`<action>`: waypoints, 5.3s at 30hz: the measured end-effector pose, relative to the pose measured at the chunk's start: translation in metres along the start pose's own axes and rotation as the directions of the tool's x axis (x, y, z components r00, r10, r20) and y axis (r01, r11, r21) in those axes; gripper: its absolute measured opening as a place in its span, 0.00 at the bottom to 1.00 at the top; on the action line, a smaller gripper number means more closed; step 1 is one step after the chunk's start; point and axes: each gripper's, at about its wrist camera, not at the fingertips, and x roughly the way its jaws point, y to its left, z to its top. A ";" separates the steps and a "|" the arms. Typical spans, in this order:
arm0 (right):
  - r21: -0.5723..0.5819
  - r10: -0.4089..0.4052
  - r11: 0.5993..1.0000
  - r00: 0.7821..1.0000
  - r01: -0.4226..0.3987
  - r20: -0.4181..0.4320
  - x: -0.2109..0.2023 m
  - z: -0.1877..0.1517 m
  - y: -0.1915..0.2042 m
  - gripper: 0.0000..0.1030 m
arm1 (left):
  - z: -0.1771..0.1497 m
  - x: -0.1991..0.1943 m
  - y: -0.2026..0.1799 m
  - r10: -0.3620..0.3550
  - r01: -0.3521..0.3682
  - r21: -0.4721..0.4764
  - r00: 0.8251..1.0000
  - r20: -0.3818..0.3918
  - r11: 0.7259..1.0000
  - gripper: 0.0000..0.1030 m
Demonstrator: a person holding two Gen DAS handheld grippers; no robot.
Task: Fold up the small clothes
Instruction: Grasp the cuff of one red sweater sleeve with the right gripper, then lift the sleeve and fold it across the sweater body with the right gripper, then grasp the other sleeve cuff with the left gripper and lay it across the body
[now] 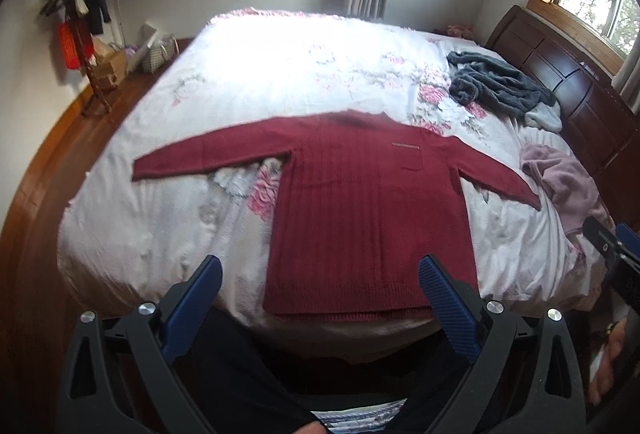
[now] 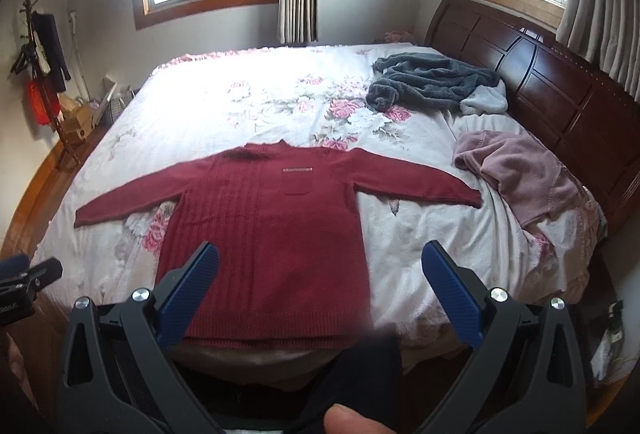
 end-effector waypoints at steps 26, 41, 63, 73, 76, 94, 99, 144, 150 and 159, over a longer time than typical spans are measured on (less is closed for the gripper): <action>0.927 0.349 0.319 0.934 -0.195 0.076 0.310 -0.074 -0.358 0.66 | 0.023 0.156 -0.016 -0.414 0.395 -0.180 0.907 -0.084 0.901 0.96; 0.984 0.199 -0.024 0.964 -0.177 0.178 0.461 -0.104 -0.489 0.43 | 0.040 0.231 -0.053 -0.373 0.336 -0.177 0.892 -0.255 0.925 0.96; 0.987 0.158 0.115 0.983 -0.115 0.096 0.483 -0.058 -0.504 0.10 | 0.029 0.250 -0.051 -0.387 0.334 -0.212 0.871 -0.305 0.919 0.96; 0.885 0.139 0.415 0.976 -0.213 0.170 0.423 0.057 -0.446 0.09 | 0.035 0.226 -0.035 -0.408 0.364 -0.210 0.883 -0.233 0.907 0.96; 0.841 0.156 0.476 0.966 -0.257 0.207 0.408 0.089 -0.420 0.09 | 0.037 0.221 -0.030 -0.413 0.370 -0.215 0.885 -0.215 0.904 0.96; 0.561 0.383 0.726 0.911 -0.398 0.151 0.422 0.177 -0.197 0.09 | 0.093 0.206 0.016 -0.418 0.426 -0.199 0.905 0.079 0.883 0.96; 0.436 0.412 0.812 0.910 -0.388 0.044 0.458 0.170 -0.117 0.09 | 0.111 0.227 0.016 -0.430 0.434 -0.204 0.900 0.065 0.878 0.96; 0.421 0.456 0.760 0.868 -0.495 0.198 0.472 0.016 -0.047 0.44 | 0.242 0.539 -0.109 -0.614 0.477 -0.439 0.747 -0.253 0.761 0.08; 0.402 0.472 0.765 0.863 -0.502 0.180 0.475 0.016 -0.038 0.44 | 0.307 0.478 -0.099 -0.598 0.535 -0.306 0.783 -0.170 0.787 0.08; 0.412 0.488 0.756 0.858 -0.508 0.163 0.482 0.012 -0.035 0.42 | 0.338 0.449 -0.043 -0.517 0.478 -0.252 0.847 -0.119 0.841 0.08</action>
